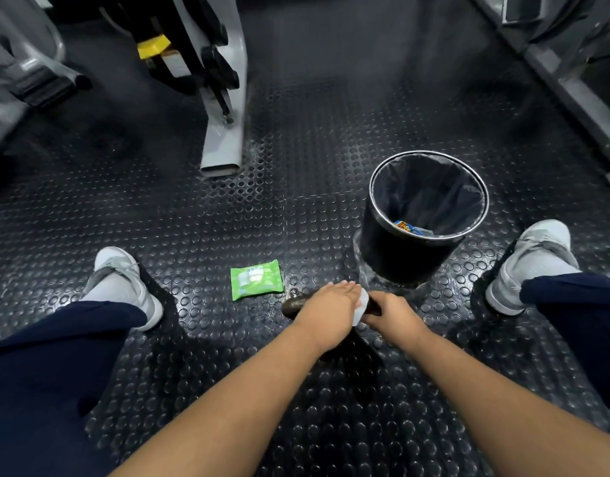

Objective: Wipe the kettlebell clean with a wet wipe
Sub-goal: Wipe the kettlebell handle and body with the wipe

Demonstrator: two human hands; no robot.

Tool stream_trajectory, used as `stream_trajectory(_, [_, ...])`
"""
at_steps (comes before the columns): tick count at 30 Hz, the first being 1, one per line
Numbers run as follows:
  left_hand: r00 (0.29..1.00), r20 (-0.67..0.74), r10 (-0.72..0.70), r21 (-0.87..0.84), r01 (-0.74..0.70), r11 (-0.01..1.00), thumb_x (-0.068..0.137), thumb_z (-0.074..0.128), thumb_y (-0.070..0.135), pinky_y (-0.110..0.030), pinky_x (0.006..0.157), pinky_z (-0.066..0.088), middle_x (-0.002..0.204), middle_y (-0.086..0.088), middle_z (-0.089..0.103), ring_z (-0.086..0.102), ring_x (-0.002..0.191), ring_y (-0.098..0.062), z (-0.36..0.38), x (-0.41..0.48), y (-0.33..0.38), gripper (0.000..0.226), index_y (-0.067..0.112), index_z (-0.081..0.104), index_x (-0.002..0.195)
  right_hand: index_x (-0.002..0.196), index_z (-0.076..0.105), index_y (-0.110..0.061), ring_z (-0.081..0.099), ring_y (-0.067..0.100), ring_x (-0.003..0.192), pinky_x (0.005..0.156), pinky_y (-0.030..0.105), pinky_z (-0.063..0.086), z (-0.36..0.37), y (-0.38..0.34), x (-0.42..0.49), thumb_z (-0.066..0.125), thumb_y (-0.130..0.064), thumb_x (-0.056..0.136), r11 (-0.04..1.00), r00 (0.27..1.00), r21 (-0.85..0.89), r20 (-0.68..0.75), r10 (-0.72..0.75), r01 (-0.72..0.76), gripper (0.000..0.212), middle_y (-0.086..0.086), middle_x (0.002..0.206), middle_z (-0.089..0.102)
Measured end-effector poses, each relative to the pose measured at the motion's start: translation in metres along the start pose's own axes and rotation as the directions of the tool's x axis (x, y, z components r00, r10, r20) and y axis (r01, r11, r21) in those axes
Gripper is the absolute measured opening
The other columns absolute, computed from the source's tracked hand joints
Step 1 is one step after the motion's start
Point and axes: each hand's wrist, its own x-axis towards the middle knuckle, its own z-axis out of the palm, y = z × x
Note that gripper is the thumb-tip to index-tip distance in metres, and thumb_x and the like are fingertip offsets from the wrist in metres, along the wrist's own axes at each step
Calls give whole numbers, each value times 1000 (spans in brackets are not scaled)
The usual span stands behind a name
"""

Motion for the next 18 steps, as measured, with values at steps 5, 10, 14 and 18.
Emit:
stream_trajectory(5, [999,-16,-44,-153,41,987,113,29,37,-21,125,13,164,3,36,30,151,-9,-14,-26,-36,49,19,38,159,122,69,-24,67,11,93,81,23,47,-1,-2,0,81,-19,80,1000,1000,-7,9,18,-18,43,-8,100,74])
stream_trajectory(10, [963,38,-265,-341,262,903,111,35,43,-33,115,41,154,4,51,54,132,-16,-23,-44,-63,47,24,50,152,122,69,-24,64,3,84,69,12,41,-1,-3,0,79,-19,83,999,999,6,24,34,-34,41,-12,94,71])
stream_trajectory(14, [964,22,-266,-234,264,936,113,32,35,-36,107,47,132,-10,68,64,118,-24,-29,-32,-42,45,13,59,141,122,69,-26,63,1,83,67,10,40,-2,-3,-2,79,-20,83,999,999,7,21,38,-39,41,-14,92,70])
stream_trajectory(18, [998,-6,-69,27,70,997,111,38,20,-34,127,14,164,-10,36,30,153,-23,-18,-13,0,47,8,40,156,117,70,-23,66,3,86,73,11,43,-1,-3,-2,79,-13,80,999,999,22,14,30,-30,39,-13,91,72])
